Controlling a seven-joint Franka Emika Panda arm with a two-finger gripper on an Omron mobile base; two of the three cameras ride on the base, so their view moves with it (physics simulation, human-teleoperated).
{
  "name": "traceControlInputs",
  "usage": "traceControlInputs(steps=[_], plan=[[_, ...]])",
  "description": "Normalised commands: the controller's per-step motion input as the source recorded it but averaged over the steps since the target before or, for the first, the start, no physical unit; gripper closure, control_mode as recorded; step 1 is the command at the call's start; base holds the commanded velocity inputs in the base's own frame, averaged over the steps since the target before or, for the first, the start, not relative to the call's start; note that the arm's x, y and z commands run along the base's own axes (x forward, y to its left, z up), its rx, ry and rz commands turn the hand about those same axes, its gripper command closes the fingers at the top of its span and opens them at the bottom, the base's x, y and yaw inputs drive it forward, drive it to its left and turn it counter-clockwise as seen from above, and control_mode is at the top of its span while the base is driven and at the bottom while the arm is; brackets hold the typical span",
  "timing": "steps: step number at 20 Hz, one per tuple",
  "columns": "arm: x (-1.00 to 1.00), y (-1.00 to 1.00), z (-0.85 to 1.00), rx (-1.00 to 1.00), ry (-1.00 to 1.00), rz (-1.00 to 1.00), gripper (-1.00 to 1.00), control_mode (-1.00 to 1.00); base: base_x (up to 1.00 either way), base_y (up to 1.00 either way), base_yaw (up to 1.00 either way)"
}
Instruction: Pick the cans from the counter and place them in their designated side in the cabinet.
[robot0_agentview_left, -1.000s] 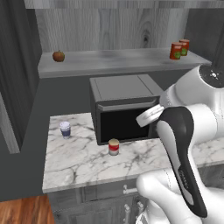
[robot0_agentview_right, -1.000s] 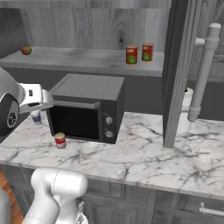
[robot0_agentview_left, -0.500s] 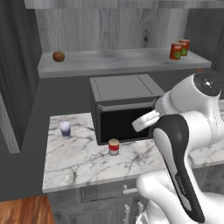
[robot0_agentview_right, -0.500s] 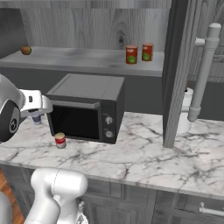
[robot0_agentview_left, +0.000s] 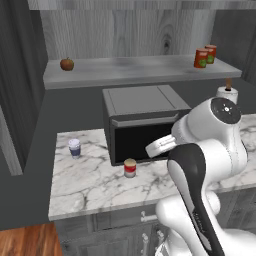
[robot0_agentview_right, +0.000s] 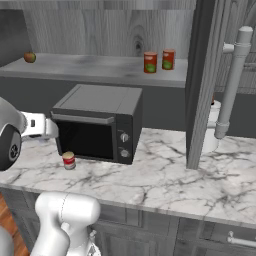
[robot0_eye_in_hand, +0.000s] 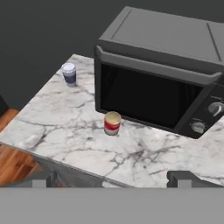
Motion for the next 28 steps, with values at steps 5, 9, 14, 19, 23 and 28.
traceControlInputs(steps=[5,9,14,19,23,28], plan=[[0.0,0.13,-0.17,0.04,0.0,-0.02,-1.0,-1.0,0.0,0.0,0.0],[0.0,0.0,-0.14,0.06,0.0,0.0,-1.0,-1.0,0.0,0.0,0.0],[0.04,0.0,-0.15,0.04,0.0,0.0,-1.0,-1.0,0.0,0.0,0.0],[0.08,0.0,-0.11,0.0,0.0,-0.02,-1.0,-1.0,0.0,0.0,0.0],[0.07,0.0,-0.11,0.0,-0.01,-0.03,-1.0,-1.0,0.0,0.0,0.0],[0.08,0.0,-0.14,0.0,-0.03,-0.03,-1.0,-1.0,0.0,0.0,0.0]])
